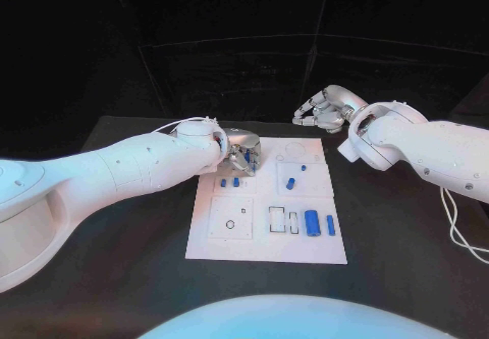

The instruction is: Assemble the parts on the task board

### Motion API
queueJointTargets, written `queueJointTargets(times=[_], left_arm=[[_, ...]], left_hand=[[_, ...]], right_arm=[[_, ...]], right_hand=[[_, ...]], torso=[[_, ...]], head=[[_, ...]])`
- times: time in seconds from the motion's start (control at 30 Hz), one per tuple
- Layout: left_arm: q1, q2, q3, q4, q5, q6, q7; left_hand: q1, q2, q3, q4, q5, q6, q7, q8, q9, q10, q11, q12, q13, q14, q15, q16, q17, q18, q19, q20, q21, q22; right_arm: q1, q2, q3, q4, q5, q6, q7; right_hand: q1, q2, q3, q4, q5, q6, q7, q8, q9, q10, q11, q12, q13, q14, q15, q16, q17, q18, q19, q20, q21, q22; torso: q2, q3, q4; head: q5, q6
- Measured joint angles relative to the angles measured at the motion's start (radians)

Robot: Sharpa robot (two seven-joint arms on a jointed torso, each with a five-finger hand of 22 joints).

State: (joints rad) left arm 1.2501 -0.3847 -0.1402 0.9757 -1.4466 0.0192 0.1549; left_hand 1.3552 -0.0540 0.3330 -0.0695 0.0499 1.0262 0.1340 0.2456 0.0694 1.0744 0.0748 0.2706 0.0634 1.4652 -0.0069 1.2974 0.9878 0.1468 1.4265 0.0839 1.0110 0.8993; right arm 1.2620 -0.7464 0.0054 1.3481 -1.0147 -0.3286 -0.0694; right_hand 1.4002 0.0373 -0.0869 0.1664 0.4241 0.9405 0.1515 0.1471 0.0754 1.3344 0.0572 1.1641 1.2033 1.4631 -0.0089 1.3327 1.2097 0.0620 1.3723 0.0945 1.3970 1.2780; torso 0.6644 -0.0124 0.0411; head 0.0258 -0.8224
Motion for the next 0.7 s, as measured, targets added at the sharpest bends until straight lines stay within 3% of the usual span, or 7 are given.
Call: queueJointTargets(times=[0.17,0.23,0.37,0.7], left_arm=[[0.0,0.0,0.0,0.0,-0.007,-0.002,-0.001],[0.0,0.0,0.001,0.001,-0.009,-0.005,-0.001],[0.0,-0.005,0.001,0.004,-0.015,-0.017,-0.001],[0.002,-0.057,-0.002,0.068,-0.032,-0.036,-0.008]], left_hand=[[0.013,0.013,0.041,-0.024,-0.001,0.011,0.003,-0.002,0.0,0.024,-0.005,-0.009,0.0,0.0,-0.007,0.004,0.0,0.0,0.003,-0.003,0.014,0.017],[0.017,0.016,0.073,-0.045,-0.004,0.018,0.004,-0.012,0.0,0.033,-0.002,-0.022,0.0,0.0,-0.007,0.007,0.0,-0.015,0.005,-0.005,0.025,0.029],[0.017,0.016,0.118,-0.071,-0.004,0.023,0.009,-0.026,0.0,0.043,0.0,-0.047,-0.001,0.0,-0.007,0.012,0.0,-0.015,0.005,-0.005,0.031,0.038],[-0.004,0.008,0.15,-0.079,-0.004,0.03,0.009,-0.04,0.0,0.071,0.0,-0.069,0.001,0.0,-0.007,0.018,-0.005,-0.015,0.005,-0.005,0.031,0.043]], right_arm=[[0.0,0.0,0.0,0.0,0.0,0.0,0.0],[0.0,0.0,0.0,0.0,0.0,0.0,0.0],[0.0,-0.001,0.0,0.0,0.0,0.0,0.0],[0.0,-0.004,0.0,0.002,0.0,0.0,0.001]], right_hand=[[0.0,0.0,0.0,0.0,0.0,0.0,0.0,0.0,0.0,0.0,0.0,0.0,0.0,0.0,0.0,0.0,0.0,0.0,0.0,0.0,0.0,0.0],[0.0,0.0,0.0,0.0,0.0,0.0,0.0,0.0,0.0,0.0,0.0,0.0,0.0,0.0,0.0,0.0,0.0,0.0,0.0,0.0,0.0,0.0],[0.0,0.0,0.0,0.0,0.004,0.0,0.0,0.0,0.0,0.0,0.0,0.0,0.0,0.0,0.0,0.0,0.0,0.0,0.0,0.0,0.0,0.0],[0.0,0.0,0.0,0.0,0.004,0.0,0.0,0.0,0.0,0.0,0.0,0.0,0.0,0.0,0.0,0.0,0.0,0.0,0.0,0.0,0.0,0.0]], torso=[[0.0,-0.0004,0.0],[0.0,-0.0007,0.0],[0.0,-0.0007,0.0],[-0.001,-0.0009,0.0026]], head=[[0.0,0.0],[0.0,0.0],[-0.001,0.0],[-0.002,0.007]])
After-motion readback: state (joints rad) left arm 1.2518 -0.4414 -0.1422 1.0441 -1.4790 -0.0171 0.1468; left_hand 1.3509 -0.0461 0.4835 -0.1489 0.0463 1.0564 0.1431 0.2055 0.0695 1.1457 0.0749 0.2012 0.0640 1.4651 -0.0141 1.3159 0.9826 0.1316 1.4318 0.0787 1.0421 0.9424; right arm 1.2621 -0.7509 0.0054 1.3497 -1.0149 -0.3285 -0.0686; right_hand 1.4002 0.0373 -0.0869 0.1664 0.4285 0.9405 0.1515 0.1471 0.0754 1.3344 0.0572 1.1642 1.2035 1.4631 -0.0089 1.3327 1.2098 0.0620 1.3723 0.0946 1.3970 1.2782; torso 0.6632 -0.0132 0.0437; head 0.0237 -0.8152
